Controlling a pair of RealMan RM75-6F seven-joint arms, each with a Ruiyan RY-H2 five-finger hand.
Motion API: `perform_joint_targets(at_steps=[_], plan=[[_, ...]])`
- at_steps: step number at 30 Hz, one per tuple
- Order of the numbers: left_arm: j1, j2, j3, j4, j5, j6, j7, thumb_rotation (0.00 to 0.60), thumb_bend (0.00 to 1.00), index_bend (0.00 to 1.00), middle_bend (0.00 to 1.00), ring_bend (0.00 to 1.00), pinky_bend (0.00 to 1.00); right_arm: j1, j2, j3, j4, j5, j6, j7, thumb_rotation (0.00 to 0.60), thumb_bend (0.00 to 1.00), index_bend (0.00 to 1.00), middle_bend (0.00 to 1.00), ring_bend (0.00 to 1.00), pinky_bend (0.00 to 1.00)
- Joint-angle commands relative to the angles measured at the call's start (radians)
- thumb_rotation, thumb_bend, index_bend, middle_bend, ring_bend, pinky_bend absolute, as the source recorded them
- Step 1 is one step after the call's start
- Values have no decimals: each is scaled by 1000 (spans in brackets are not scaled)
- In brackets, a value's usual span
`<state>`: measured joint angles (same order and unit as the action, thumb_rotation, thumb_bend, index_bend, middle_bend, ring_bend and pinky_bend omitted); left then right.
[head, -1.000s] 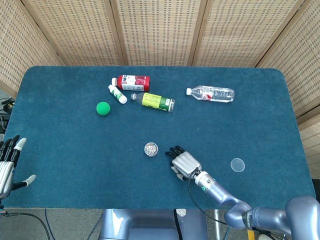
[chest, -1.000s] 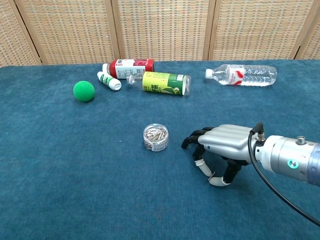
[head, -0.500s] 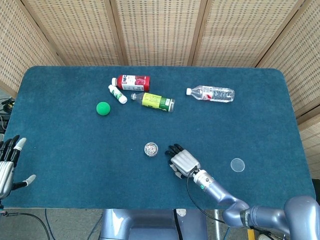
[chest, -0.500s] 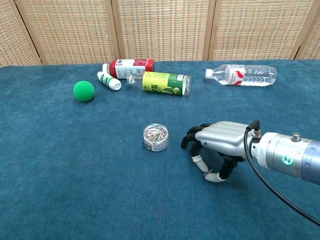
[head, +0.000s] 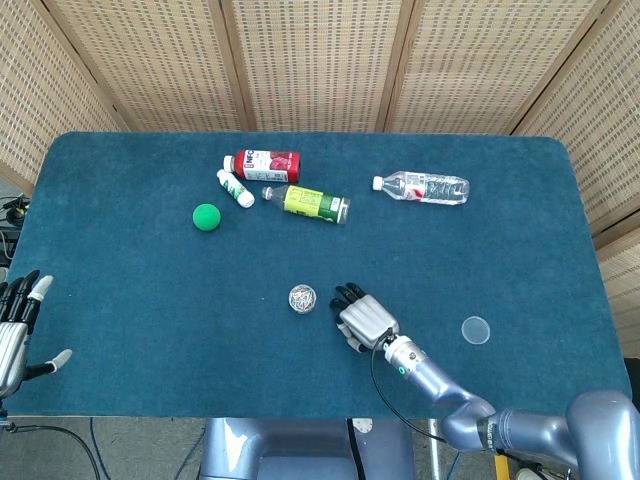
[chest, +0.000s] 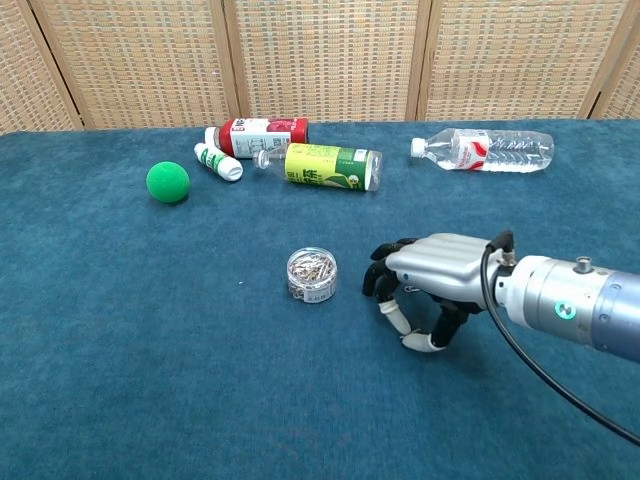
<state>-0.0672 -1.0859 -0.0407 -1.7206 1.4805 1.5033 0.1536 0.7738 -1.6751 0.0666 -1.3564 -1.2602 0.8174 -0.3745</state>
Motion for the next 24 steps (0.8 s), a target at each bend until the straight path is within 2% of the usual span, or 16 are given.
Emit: perform_joint_targets(at_steps=[1,12,17,24], plan=[[0,0,0,0,0,0,-1,600,0,0,0,0,0,0,6,1,-11,-1,2,1,600,924,617,80,0,54],[0,0,0,0,1,1,0,600,0,0,0,0,0,-1,19,-2,-36,-7,10,-5,600,927,616,80,0,54],[-1,-1,0,1,-2,-3,2,600,0,0,0,0,0,-6,53,6,-70,-17,33,1,600,927,616,80,0,54],[0,0,1,-1,2,1,1,600,0,0,0,0,0,12,110,69,-139,-1,58,3,600,927,616,80,0,54]])
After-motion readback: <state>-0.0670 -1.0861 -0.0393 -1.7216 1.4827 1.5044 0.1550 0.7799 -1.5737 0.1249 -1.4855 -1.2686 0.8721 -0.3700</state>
